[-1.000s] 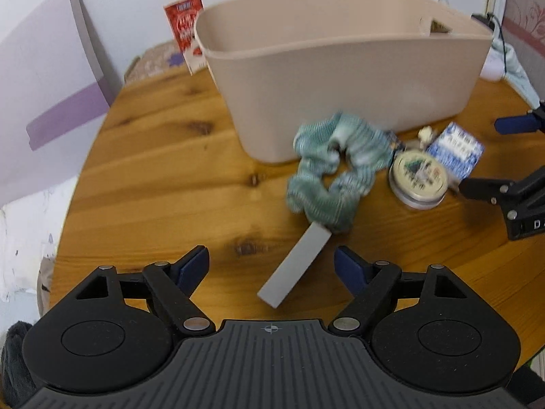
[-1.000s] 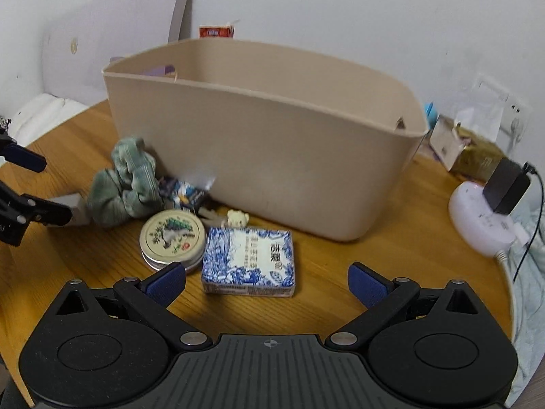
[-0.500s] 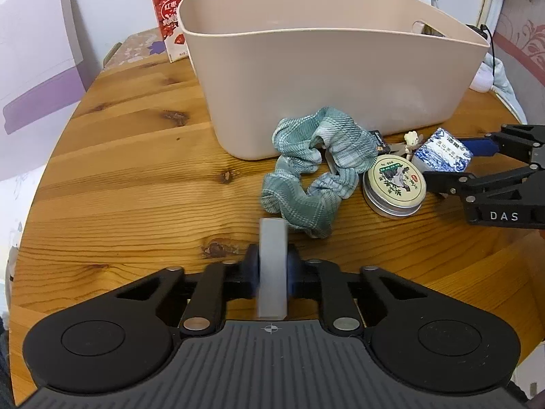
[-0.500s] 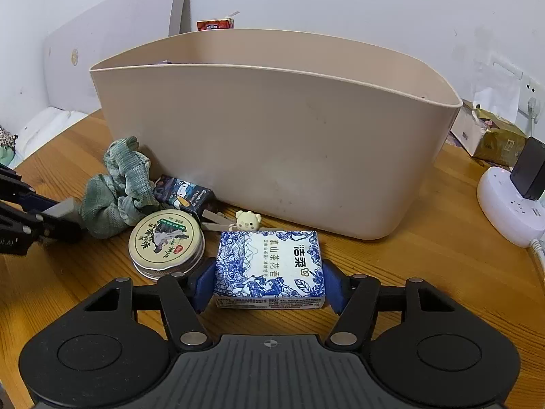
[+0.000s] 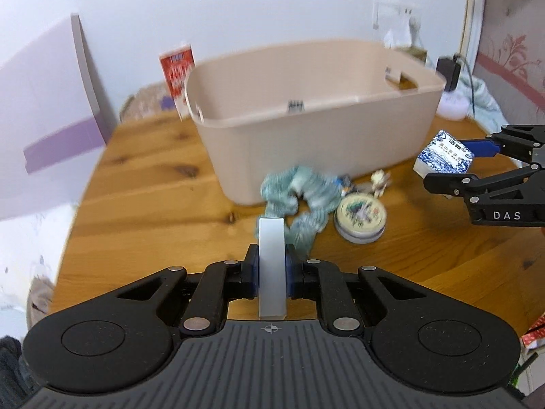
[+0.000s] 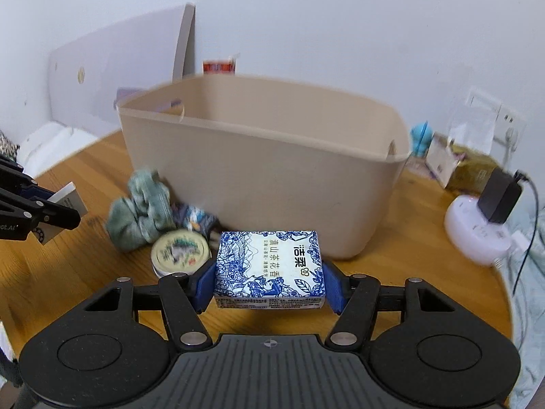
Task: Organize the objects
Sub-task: 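Drop the white box and blue-white box into the bin with both tools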
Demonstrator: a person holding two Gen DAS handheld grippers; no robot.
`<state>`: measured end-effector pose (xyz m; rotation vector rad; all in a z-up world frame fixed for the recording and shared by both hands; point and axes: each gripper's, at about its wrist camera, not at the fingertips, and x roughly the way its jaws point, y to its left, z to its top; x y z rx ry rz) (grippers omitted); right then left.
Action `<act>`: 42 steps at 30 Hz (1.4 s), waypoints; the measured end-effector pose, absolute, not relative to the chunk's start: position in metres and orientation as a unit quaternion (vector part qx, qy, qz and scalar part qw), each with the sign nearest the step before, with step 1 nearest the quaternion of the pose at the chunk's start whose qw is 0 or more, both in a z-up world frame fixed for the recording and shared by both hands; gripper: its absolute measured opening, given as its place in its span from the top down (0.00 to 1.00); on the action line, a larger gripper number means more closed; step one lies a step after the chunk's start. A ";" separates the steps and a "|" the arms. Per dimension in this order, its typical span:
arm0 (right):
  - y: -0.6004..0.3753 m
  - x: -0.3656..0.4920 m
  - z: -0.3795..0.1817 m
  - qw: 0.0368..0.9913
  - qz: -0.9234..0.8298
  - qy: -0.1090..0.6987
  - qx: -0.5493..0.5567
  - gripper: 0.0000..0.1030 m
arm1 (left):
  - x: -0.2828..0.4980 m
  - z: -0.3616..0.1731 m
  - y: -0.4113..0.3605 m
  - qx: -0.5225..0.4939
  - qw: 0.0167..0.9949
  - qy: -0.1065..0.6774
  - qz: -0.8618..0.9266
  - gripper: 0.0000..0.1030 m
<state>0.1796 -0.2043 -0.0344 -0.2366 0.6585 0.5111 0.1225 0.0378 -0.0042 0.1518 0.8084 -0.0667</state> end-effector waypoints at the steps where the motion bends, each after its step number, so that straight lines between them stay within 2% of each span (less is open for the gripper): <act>1: -0.206 0.177 -0.027 0.911 0.247 0.310 -0.113 0.41 | 0.120 0.003 0.037 0.075 0.920 0.384 -0.032 0.86; 11: -0.223 0.176 0.041 0.934 0.240 0.245 -0.101 0.41 | 0.133 0.059 0.027 0.079 0.945 0.315 -0.023 0.86; 22: -0.219 0.221 0.079 0.952 0.212 0.203 -0.090 0.41 | 0.212 0.065 0.010 0.084 0.949 0.302 -0.014 0.86; 29: -0.206 0.255 0.066 0.948 0.206 0.221 -0.100 0.41 | 0.262 0.041 -0.007 0.093 0.942 0.322 -0.016 0.86; 36: -0.192 0.294 0.029 0.936 0.193 0.272 -0.112 0.41 | 0.309 0.000 -0.008 0.077 0.920 0.385 -0.015 0.86; 42: -0.186 0.310 0.004 0.925 0.192 0.306 -0.117 0.41 | 0.315 -0.020 -0.004 0.070 0.910 0.409 -0.017 0.86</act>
